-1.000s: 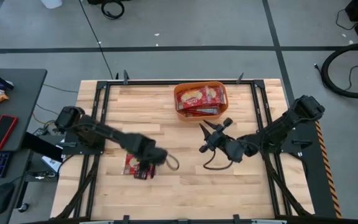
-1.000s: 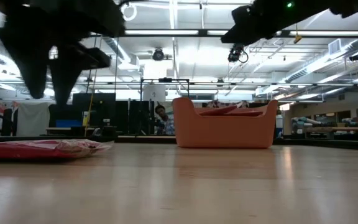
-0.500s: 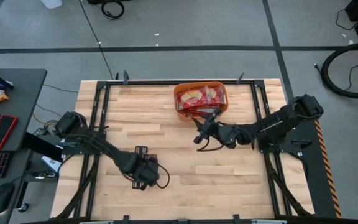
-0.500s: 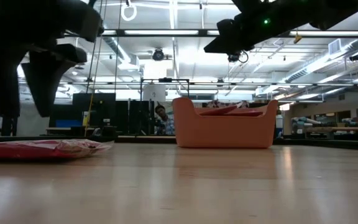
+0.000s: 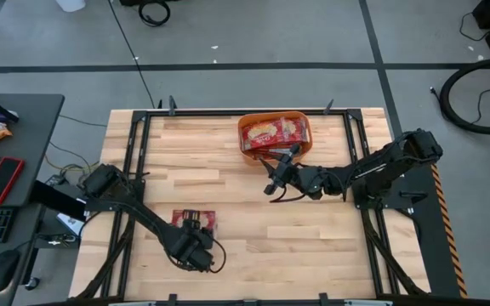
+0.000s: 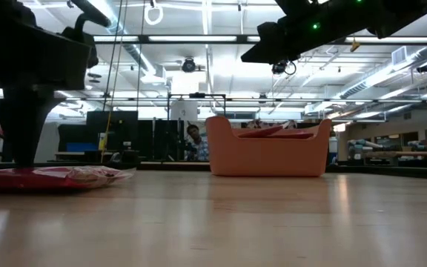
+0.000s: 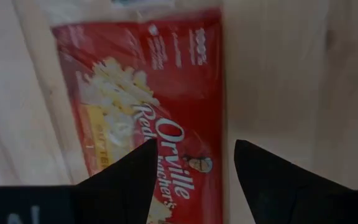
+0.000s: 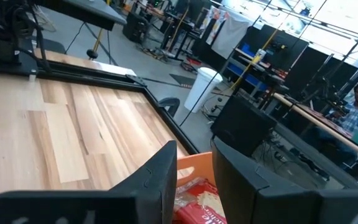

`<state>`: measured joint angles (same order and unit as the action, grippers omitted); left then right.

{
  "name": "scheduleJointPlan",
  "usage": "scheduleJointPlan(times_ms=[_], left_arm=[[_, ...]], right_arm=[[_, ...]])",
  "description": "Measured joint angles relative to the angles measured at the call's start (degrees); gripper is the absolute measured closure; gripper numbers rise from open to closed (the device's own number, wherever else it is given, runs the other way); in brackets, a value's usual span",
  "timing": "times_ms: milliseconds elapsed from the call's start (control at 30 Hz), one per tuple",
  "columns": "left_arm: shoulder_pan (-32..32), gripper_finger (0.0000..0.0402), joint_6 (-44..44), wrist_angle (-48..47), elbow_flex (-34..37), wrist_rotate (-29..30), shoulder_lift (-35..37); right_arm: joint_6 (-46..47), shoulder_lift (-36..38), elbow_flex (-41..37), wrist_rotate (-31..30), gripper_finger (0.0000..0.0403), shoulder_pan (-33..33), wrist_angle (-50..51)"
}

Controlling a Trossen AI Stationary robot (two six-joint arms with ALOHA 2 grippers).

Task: Sort popcorn bags into baskets
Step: Stack the popcorn bag on top of the other popcorn bag into the orange container

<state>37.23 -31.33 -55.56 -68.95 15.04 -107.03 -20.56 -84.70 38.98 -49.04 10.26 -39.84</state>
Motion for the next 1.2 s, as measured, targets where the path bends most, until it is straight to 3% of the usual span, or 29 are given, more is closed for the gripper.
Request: scheduleJointPlan(times_ms=[300, 700, 967, 1200], left_arm=[[-0.6, 0.0202, -2.5, -0.3, 0.0, 1.1, -1.8], [-1.5, 0.0391, -2.3, -0.7, 0.0, 0.6, -1.8], [-3.8, 0.0397, 1.1, -5.4, 0.0, -1.3, 0.5], [-10.3, 0.0399, 6.6, -9.4, 0.0, 5.2, 8.8]], right_arm=[[0.0, 0.0, 0.0, 0.1, 0.0296, 0.0, 0.0], [0.0, 0.0, 0.0, 1.0, 0.0296, 0.0, 0.0], [0.1, 0.0, 0.0, 1.7, 0.0296, 0.0, 0.2], [5.7, 0.0, 0.0, 4.3, 0.0296, 1.6, 4.4]])
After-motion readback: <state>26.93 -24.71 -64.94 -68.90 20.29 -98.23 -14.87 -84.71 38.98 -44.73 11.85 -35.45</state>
